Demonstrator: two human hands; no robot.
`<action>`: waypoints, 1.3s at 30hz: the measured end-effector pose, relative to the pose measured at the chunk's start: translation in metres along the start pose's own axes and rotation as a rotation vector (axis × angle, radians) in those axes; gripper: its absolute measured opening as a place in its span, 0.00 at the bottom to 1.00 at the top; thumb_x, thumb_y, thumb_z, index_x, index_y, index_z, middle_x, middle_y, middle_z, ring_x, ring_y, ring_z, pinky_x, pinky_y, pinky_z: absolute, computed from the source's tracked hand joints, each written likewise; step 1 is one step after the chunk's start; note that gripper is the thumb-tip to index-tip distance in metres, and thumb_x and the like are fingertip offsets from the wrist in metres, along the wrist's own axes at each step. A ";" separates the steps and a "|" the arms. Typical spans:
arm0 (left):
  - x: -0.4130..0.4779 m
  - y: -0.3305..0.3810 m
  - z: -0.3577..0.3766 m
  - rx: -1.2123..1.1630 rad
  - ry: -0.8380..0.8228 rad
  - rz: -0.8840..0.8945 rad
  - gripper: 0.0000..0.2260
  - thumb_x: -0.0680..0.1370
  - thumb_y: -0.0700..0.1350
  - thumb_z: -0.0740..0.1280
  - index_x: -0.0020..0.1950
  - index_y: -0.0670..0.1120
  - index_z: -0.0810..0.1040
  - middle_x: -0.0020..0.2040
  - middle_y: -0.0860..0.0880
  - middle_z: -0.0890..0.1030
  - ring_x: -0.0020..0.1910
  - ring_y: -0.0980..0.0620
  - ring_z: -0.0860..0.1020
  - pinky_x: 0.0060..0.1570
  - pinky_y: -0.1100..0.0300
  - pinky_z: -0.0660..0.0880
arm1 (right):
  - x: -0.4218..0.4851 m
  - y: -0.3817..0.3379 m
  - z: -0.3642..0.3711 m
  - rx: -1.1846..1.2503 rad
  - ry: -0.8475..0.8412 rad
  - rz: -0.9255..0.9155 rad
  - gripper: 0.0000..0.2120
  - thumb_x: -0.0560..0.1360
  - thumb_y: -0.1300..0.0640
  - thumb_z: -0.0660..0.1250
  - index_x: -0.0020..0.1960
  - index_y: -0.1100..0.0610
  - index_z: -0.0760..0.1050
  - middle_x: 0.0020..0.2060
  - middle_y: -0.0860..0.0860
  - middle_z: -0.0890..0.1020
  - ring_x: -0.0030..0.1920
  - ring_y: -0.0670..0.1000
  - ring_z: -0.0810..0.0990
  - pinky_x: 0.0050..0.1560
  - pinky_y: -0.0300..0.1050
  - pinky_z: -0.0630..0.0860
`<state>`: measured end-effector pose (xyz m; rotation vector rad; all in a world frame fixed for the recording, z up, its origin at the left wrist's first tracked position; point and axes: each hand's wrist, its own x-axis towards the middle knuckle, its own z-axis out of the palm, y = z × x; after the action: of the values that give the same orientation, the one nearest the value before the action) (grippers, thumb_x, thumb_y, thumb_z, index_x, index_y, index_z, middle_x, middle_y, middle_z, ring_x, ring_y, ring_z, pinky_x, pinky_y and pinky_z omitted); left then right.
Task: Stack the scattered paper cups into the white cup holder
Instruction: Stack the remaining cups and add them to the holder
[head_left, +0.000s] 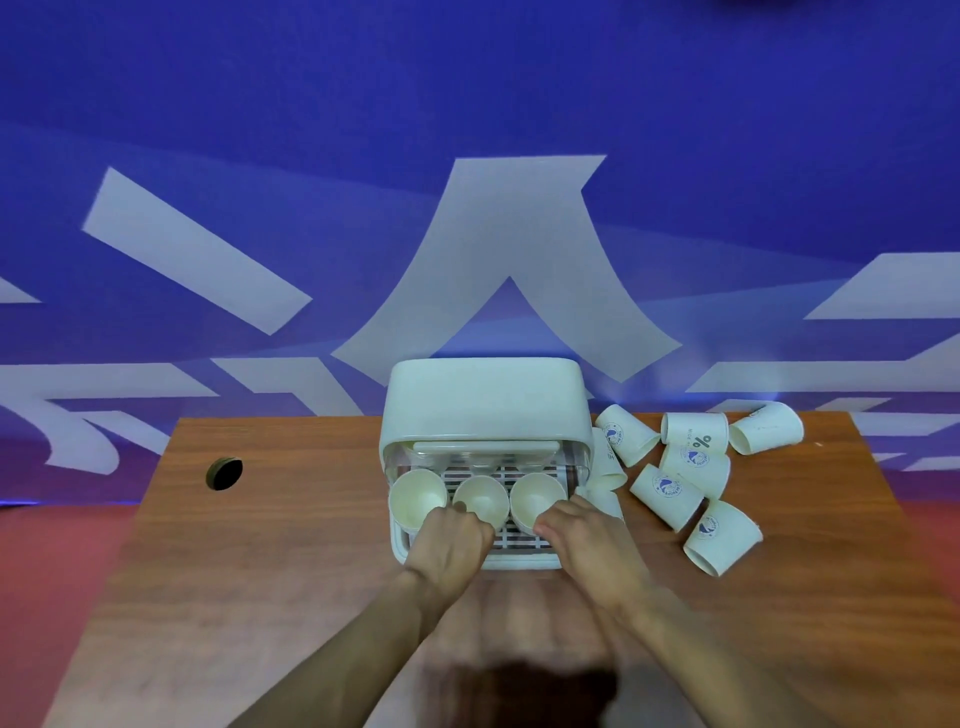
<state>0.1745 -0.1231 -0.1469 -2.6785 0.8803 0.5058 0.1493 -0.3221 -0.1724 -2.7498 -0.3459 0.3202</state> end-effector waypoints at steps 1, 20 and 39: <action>-0.001 0.001 -0.001 0.002 0.001 -0.002 0.14 0.72 0.30 0.62 0.49 0.46 0.78 0.46 0.45 0.82 0.47 0.46 0.77 0.35 0.56 0.66 | 0.000 -0.001 -0.001 -0.003 -0.003 0.001 0.12 0.82 0.49 0.57 0.56 0.49 0.78 0.52 0.43 0.79 0.55 0.46 0.73 0.46 0.45 0.73; 0.075 0.148 -0.075 0.155 0.252 0.420 0.08 0.78 0.36 0.59 0.57 0.42 0.72 0.51 0.43 0.76 0.49 0.43 0.74 0.31 0.53 0.62 | -0.127 0.153 -0.045 0.069 0.176 0.355 0.13 0.77 0.51 0.61 0.61 0.43 0.73 0.63 0.36 0.73 0.45 0.46 0.82 0.40 0.43 0.75; 0.181 0.193 -0.080 0.543 0.069 0.795 0.06 0.76 0.37 0.65 0.50 0.46 0.79 0.46 0.47 0.77 0.46 0.46 0.73 0.36 0.57 0.73 | -0.105 0.241 -0.018 0.434 0.044 0.488 0.14 0.76 0.48 0.66 0.60 0.42 0.73 0.49 0.38 0.82 0.49 0.46 0.81 0.49 0.45 0.77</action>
<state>0.2124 -0.3951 -0.1781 -1.7999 1.8009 0.2601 0.1022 -0.5758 -0.2259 -2.3684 0.3760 0.3995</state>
